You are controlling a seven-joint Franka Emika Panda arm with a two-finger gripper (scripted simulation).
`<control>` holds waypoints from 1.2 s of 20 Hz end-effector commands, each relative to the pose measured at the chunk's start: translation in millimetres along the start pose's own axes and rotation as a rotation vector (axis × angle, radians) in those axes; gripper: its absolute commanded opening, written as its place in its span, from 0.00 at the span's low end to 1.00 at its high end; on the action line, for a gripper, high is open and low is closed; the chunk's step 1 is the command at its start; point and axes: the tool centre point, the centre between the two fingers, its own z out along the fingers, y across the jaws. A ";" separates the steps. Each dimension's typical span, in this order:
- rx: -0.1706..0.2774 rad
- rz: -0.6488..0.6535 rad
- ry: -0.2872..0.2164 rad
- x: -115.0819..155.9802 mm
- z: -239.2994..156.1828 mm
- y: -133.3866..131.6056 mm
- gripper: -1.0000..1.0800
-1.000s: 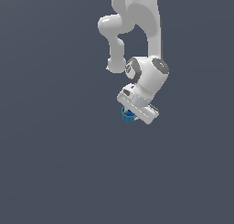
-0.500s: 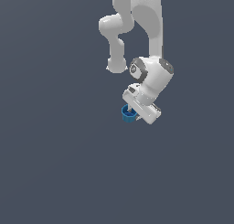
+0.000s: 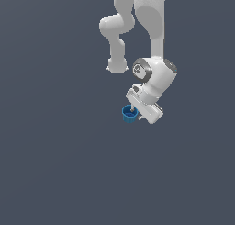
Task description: Pick up the object and move it to a goal position.
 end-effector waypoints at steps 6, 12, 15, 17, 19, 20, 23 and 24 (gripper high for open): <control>0.002 0.028 0.011 -3.8 -0.2 0.0 0.62; 0.002 0.026 0.010 -3.8 5.5 -0.1 0.62; 0.002 0.027 0.010 -3.9 17.1 0.2 0.62; 0.002 0.028 0.010 -4.0 24.3 0.5 0.62; 0.002 0.028 0.010 -4.0 28.5 0.7 0.62; 0.002 0.028 0.010 -4.0 29.6 0.8 0.62; 0.002 0.028 0.010 -4.0 30.0 0.8 0.00; 0.002 0.028 0.010 -4.0 30.0 0.8 0.00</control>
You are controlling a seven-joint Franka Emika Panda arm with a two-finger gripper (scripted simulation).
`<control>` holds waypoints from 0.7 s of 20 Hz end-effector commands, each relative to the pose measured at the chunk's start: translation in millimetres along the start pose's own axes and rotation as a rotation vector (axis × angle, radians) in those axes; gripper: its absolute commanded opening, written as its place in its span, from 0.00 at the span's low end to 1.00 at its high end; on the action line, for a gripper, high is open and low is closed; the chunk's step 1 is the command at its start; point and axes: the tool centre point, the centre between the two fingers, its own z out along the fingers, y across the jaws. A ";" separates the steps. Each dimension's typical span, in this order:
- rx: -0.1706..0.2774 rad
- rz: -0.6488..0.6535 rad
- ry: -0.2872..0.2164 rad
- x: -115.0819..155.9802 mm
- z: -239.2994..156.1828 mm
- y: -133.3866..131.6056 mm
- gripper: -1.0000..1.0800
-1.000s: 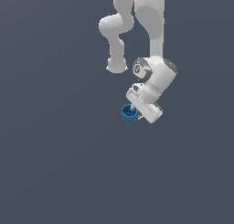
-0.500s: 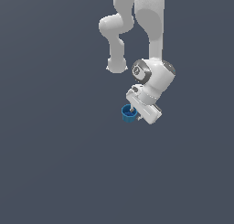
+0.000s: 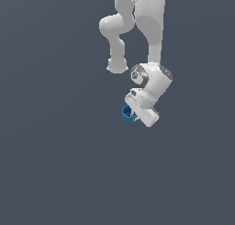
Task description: Pick up the object and move it to a goal position.
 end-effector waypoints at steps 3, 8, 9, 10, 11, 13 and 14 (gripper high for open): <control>0.000 0.000 0.000 0.0 0.6 0.2 0.00; 0.001 0.000 0.000 0.1 0.2 -0.2 0.00; 0.001 0.000 0.000 0.4 0.3 -0.1 0.00; 0.001 0.000 0.000 1.5 0.6 0.0 0.00; 0.001 0.000 0.000 3.2 1.2 0.3 0.00; 0.001 0.000 0.000 8.8 3.0 1.2 0.00; 0.001 0.000 0.000 12.6 4.2 1.7 0.00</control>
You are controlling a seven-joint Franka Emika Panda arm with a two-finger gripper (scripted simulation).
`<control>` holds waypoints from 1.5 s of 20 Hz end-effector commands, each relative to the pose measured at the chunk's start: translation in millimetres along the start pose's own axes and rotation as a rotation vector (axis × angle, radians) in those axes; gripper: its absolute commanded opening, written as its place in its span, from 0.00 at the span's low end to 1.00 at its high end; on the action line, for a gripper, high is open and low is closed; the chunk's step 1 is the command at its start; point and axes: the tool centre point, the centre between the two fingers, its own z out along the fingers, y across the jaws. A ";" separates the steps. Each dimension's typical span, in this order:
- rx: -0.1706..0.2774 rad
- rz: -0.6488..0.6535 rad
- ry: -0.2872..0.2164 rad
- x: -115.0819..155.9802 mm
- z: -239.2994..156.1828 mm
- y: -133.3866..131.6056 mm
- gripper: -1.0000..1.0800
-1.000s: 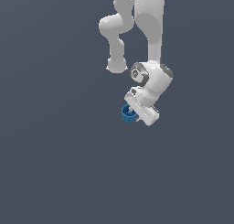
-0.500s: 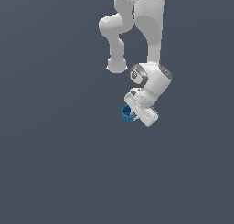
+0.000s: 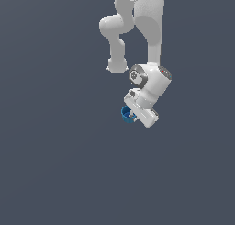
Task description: Pick up the object and move it to a goal position.
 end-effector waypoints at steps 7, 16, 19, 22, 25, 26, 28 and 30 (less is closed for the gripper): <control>-0.005 0.003 0.002 51.1 17.4 9.5 0.00; -0.005 0.003 0.002 144.7 47.3 22.2 0.00; -0.005 0.004 0.002 179.6 58.4 26.4 0.00; -0.005 0.004 0.001 211.6 68.6 30.0 0.00; -0.005 0.004 0.001 238.5 77.1 32.7 0.00; -0.005 0.004 0.000 246.4 79.7 33.4 0.00; -0.005 0.004 0.000 260.2 84.0 34.6 0.00; -0.005 0.004 0.000 271.6 87.5 35.4 0.00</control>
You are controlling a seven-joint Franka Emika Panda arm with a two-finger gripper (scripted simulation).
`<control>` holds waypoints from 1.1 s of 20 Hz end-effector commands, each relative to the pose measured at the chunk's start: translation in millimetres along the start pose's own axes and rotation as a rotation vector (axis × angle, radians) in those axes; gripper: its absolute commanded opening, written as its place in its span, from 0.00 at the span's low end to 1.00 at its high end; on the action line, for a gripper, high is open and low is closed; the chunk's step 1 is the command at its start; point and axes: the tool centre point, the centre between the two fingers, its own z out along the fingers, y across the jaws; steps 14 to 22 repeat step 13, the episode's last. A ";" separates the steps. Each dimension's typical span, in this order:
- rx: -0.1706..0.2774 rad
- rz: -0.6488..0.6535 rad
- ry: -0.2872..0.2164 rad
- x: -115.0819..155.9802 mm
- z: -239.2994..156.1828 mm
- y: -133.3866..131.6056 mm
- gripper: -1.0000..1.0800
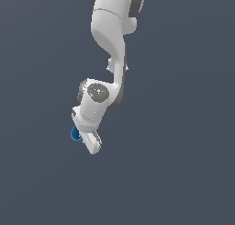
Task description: Pick up the object and move it to a goal position.
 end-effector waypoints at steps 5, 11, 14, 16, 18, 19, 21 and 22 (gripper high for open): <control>0.003 -0.001 0.001 29.8 7.4 0.5 0.00; 0.003 -0.001 0.001 39.3 10.5 0.6 0.00; 0.002 -0.001 0.002 39.4 10.5 0.3 0.00; 0.002 -0.001 0.002 39.4 10.5 0.3 0.00; 0.002 -0.001 0.002 39.4 10.5 0.3 0.00; 0.002 -0.001 0.002 39.4 10.5 0.3 0.00; 0.002 -0.001 0.002 39.4 10.5 0.3 0.00; 0.002 -0.001 0.002 39.4 10.5 0.3 0.00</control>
